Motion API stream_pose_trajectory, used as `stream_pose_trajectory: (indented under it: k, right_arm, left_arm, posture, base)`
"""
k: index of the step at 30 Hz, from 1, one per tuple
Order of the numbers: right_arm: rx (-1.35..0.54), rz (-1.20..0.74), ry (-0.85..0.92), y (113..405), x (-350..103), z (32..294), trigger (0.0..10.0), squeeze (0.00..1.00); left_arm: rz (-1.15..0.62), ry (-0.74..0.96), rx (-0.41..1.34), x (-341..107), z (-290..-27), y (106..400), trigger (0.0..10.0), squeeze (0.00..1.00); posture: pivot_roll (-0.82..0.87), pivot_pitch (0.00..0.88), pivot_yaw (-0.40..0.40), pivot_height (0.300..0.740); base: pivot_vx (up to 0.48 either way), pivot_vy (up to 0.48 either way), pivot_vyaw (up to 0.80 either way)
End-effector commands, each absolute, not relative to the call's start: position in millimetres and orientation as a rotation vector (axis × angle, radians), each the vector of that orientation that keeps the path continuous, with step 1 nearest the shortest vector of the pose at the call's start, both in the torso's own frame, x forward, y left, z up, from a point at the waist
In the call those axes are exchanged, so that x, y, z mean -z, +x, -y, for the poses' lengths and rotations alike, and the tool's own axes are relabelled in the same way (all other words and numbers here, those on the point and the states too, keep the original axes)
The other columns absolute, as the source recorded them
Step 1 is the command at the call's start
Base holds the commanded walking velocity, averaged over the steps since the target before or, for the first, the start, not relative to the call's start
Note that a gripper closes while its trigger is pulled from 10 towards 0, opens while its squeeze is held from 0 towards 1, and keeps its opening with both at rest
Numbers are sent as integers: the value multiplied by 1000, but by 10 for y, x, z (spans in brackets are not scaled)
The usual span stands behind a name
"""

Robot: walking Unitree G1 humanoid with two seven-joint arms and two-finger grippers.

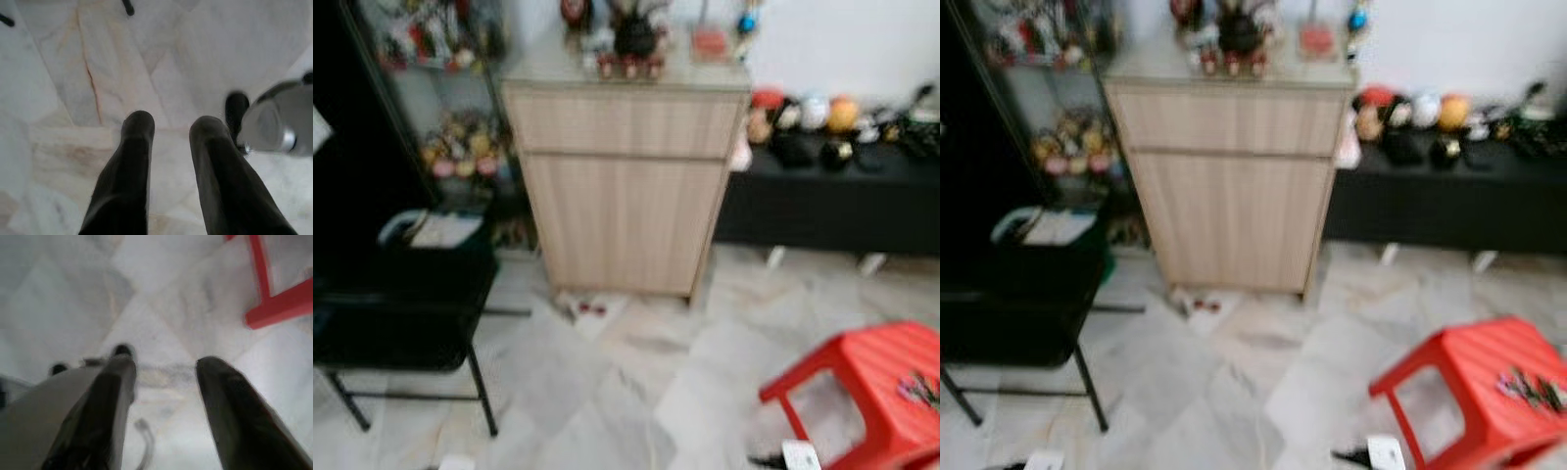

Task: Hang keys on a hook

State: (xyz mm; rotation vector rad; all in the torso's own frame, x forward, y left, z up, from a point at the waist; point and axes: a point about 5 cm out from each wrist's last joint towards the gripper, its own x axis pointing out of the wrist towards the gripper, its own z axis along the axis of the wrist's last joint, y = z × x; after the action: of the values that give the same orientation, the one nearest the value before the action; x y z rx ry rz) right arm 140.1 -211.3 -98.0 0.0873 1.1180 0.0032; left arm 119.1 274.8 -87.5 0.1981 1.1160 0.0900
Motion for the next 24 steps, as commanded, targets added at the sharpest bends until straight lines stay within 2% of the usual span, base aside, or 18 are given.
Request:
stream_pose_trajectory:
  k: [1, 8, 24]
  right_arm:
    - [17, -1136, 91, 1339, 995, 2155, 10000, 0]
    - [46, -1125, 118, 1345, 993, 2155, 10000, 0]
    - [65, -1108, 134, 1348, 990, 2159, 10000, 0]
  left_arm:
    - [-1112, 186, -94, 870, -2748, 1207, 10000, 0]
    - [-1107, 195, -80, 864, -2748, 1223, 10000, 0]
    - [-1109, 193, -82, 864, -2750, 1218, 10000, 0]
  posture:
    - [-8, 0, 5, 740]
    - [-8, 0, 6, 740]
    - [-3, 0, 5, 740]
  base:
    - [0, 0, -750]
    - [0, 0, -700]
    - [0, 0, 0]
